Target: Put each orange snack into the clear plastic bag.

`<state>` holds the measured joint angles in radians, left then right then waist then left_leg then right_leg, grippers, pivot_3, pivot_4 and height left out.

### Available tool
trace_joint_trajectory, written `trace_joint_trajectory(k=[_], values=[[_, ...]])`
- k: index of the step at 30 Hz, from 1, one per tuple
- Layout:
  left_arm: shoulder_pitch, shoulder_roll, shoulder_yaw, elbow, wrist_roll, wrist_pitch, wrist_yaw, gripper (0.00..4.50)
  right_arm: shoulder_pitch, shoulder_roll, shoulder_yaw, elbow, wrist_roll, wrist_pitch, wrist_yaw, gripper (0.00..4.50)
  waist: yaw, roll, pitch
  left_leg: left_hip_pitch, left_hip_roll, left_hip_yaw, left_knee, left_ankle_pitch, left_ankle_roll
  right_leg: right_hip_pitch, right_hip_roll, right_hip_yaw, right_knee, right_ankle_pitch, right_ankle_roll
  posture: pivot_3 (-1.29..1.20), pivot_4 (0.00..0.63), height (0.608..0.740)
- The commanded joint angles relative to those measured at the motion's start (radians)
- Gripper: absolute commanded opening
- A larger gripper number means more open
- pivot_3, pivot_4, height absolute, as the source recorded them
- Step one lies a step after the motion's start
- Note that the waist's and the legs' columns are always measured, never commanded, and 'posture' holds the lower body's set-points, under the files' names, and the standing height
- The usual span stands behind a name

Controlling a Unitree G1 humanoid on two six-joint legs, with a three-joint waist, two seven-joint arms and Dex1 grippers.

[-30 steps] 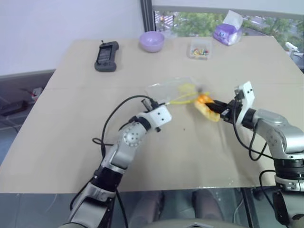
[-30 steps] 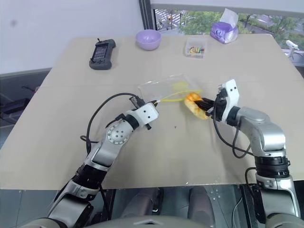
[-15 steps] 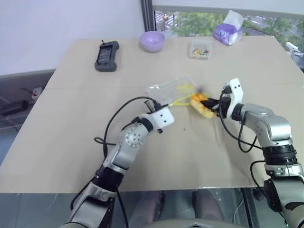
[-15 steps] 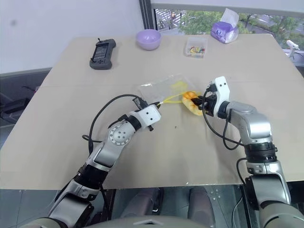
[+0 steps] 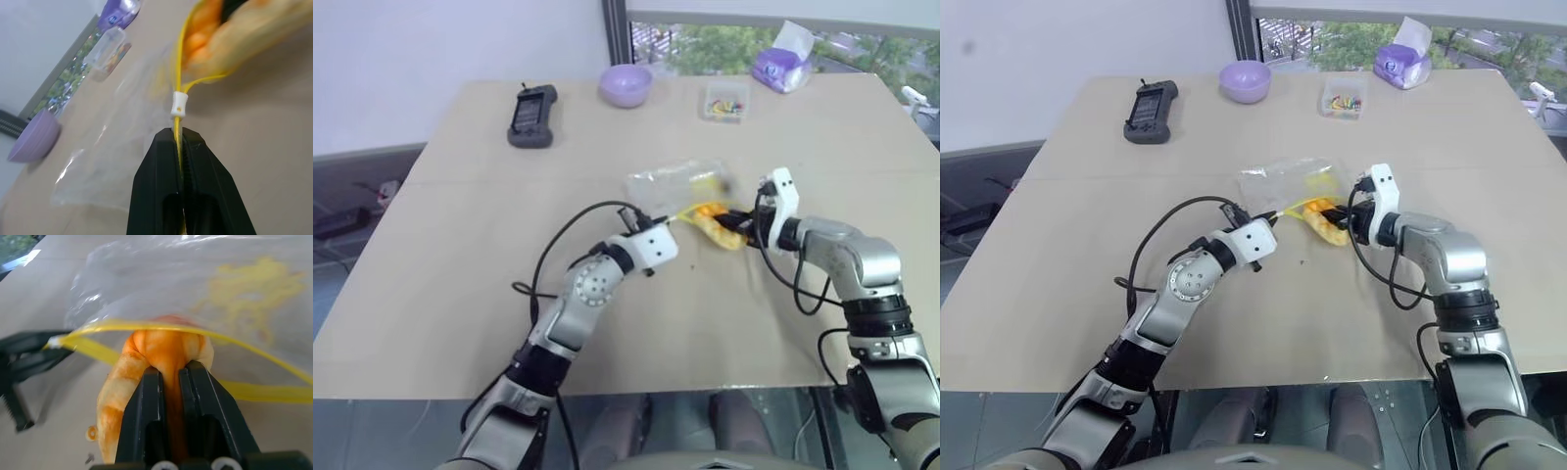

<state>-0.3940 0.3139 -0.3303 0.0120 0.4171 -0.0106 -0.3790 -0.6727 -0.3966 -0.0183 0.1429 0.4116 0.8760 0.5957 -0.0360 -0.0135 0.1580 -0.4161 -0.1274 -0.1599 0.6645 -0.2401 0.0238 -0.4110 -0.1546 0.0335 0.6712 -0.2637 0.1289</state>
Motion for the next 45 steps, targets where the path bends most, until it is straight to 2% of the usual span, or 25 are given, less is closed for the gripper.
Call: trace_joint_trajectory(k=[1, 8, 13, 16, 19, 24, 25, 27, 28, 30, 31, 45], values=[[-0.005, 0.000, -0.021, -0.030, -0.031, -0.049, -0.037, 0.00, -0.057, 0.019, -0.053, 0.033, -0.008, -0.006, -0.070, 0.02, 0.000, 0.000, 0.000, 0.000, 0.000, 0.000, 0.000, 0.000, 0.000, 0.000, 0.000, 0.000, 0.000, 0.000, 0.000, 0.00, 0.150, 0.740], [-0.020, 0.007, -0.037, 0.000, -0.053, -0.103, -0.082, 0.00, -0.089, 0.097, -0.056, -0.059, 0.044, 0.054, -0.100, 0.02, -0.006, 0.000, 0.000, 0.000, 0.000, 0.000, -0.001, 0.000, 0.000, -0.001, 0.000, 0.000, 0.000, 0.000, 0.000, 0.00, 0.150, 0.740], [-0.029, -0.006, -0.051, 0.015, -0.070, -0.134, -0.114, 0.00, -0.094, 0.131, -0.045, -0.025, -0.044, -0.012, -0.215, 0.02, -0.002, 0.000, 0.000, 0.000, 0.000, 0.000, 0.000, 0.000, 0.000, 0.000, 0.000, 0.000, 0.000, 0.000, 0.000, 0.00, 0.150, 0.740], [-0.032, -0.015, -0.055, 0.020, -0.075, -0.143, -0.126, 0.00, -0.076, 0.150, -0.034, -0.074, -0.020, -0.025, -0.177, 0.02, -0.004, 0.000, 0.000, 0.000, 0.000, 0.000, 0.000, 0.000, 0.000, -0.001, 0.000, 0.000, 0.000, 0.000, 0.000, 0.00, 0.150, 0.740], [-0.035, -0.018, -0.057, 0.022, -0.081, -0.149, -0.136, 0.00, -0.074, 0.159, -0.037, -0.031, -0.081, -0.052, -0.255, 0.02, -0.006, 0.000, 0.000, 0.000, 0.000, 0.000, 0.000, 0.000, 0.000, -0.001, 0.000, 0.000, 0.000, 0.000, 0.000, 0.00, 0.150, 0.740], [-0.037, -0.021, -0.057, 0.023, -0.092, -0.156, -0.145, 0.00, -0.063, 0.185, -0.042, -0.068, -0.053, -0.064, -0.229, 0.02, -0.007, 0.000, 0.000, 0.000, 0.000, 0.000, 0.000, 0.000, 0.000, -0.001, 0.000, 0.000, 0.001, 0.000, 0.000, 0.00, 0.150, 0.740], [-0.038, -0.023, -0.056, 0.024, -0.092, -0.155, -0.144, 0.00, -0.059, 0.182, -0.035, -0.074, -0.056, -0.061, -0.227, 0.96, -0.007, 0.000, 0.000, 0.000, 0.000, 0.000, 0.000, 0.000, 0.000, -0.001, 0.000, 0.000, 0.001, 0.000, 0.000, 0.00, 0.150, 0.740], [-0.043, -0.024, -0.051, 0.031, -0.086, -0.153, -0.133, 0.00, -0.046, 0.171, -0.013, -0.097, -0.054, -0.050, -0.198, 1.58, -0.006, 0.000, 0.000, 0.000, 0.000, 0.000, 0.000, 0.000, 0.000, -0.001, 0.000, 0.000, 0.001, 0.000, 0.000, 0.00, 0.150, 0.740], [-0.047, -0.025, -0.047, 0.036, -0.082, -0.150, -0.124, 0.00, -0.039, 0.164, -0.005, -0.109, -0.053, -0.045, -0.186, 2.11, -0.006, 0.000, 0.000, 0.000, 0.000, 0.000, 0.000, 0.000, 0.000, -0.001, 0.000, 0.000, 0.001, 0.000, 0.000, 0.00, 0.150, 0.740], [-0.053, -0.025, -0.039, 0.046, -0.076, -0.145, -0.111, 0.00, -0.029, 0.152, 0.004, -0.125, -0.052, -0.038, -0.173, 2.73, -0.006, 0.000, 0.000, 0.000, 0.000, 0.000, 0.000, 0.000, 0.000, -0.001, 0.000, 0.000, 0.001, 0.000, 0.000, 0.00, 0.150, 0.740], [-0.056, -0.026, -0.033, 0.054, -0.073, -0.138, -0.101, 0.00, -0.021, 0.135, 0.013, -0.135, -0.057, -0.034, -0.161, 2.90, -0.006, 0.000, 0.000, 0.000, 0.000, 0.000, 0.000, 0.000, 0.000, -0.001, 0.000, 0.000, 0.001, 0.000, 0.000, 0.00, 0.150, 0.740], [-0.070, -0.055, 0.024, 0.061, -0.097, -0.009, -0.040, 0.00, 0.117, -0.126, -0.028, -0.264, 0.007, 0.008, 0.030, 2.90, -0.001, 0.000, 0.000, 0.000, 0.000, 0.000, 0.000, 0.000, 0.000, -0.001, 0.000, 0.000, 0.000, 0.000, 0.000, 0.00, 0.150, 0.740]])
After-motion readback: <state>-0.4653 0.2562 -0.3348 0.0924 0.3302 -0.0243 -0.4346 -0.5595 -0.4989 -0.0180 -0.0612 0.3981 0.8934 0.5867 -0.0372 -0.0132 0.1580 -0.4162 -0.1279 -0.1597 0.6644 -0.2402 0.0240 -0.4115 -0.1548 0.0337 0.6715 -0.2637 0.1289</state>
